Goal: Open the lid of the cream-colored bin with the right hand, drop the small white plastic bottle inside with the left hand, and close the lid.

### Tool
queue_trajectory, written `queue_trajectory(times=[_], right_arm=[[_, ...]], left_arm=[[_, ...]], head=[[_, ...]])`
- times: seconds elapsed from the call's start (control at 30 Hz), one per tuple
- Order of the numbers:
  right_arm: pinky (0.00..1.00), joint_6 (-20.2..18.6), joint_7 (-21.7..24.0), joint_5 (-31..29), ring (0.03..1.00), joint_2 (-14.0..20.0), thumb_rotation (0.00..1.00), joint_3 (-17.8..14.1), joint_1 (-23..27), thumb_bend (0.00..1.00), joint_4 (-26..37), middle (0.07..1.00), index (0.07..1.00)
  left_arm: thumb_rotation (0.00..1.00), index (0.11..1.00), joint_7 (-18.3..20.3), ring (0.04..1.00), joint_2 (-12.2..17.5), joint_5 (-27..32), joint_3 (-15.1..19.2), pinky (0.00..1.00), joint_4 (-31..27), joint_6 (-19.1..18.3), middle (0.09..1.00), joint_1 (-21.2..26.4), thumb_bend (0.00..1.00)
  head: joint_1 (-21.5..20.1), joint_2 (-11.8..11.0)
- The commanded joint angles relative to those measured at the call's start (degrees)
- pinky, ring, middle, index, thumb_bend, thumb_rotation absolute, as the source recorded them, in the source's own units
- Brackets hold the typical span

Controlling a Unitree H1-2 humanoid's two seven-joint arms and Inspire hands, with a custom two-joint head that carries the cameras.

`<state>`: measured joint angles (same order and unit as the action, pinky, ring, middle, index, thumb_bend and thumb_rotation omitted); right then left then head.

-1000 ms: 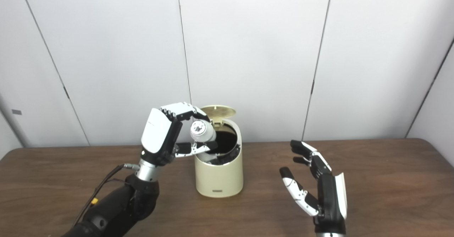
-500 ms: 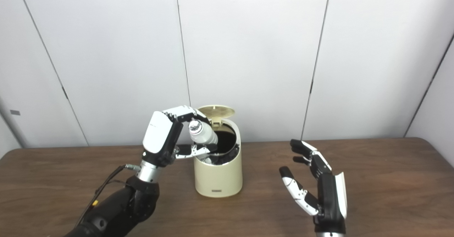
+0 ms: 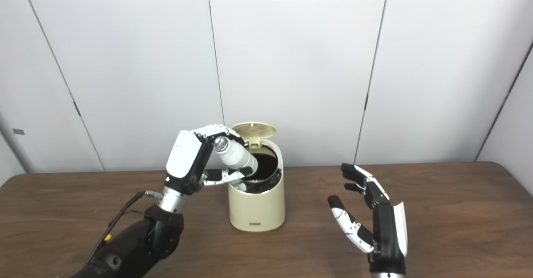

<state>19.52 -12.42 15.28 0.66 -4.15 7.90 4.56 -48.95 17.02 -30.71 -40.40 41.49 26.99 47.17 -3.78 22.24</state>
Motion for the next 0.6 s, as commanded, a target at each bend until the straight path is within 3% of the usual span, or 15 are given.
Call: queue_trajectory(times=[0.0, 0.13, 0.57], right_arm=[[0.67, 0.7, -0.2, 0.0, 0.759, -0.1, 0.44, 0.1, 1.4, 0.27, 2.3, 0.76, 0.735], [0.67, 0.9, -0.2, 0.2, 0.756, -0.1, 0.44, 0.2, 1.5, 0.27, 2.3, 0.758, 0.733], [0.67, 0.4, -0.4, 0.4, 0.758, -0.4, 0.43, 0.3, 1.5, 0.26, 2.6, 0.76, 0.732]], left_arm=[[0.16, 0.601, 0.1, 0.605, 0.6, 1.0, 1.3, 0.52, -1.4, -0.1, 0.615, 2.4, 0.96], [0.17, 0.623, 0.8, 0.62, 0.5, 0.9, 1.8, 0.56, -1.7, -0.1, 0.633, 2.3, 0.98], [0.21, 0.641, 3.5, 0.64, 0.0, 1.1, 3.8, 0.56, -2.2, -0.1, 0.65, 1.7, 0.99]], head=[[0.0, 0.0], [0.0, 0.1], [-0.1, 0.0]])
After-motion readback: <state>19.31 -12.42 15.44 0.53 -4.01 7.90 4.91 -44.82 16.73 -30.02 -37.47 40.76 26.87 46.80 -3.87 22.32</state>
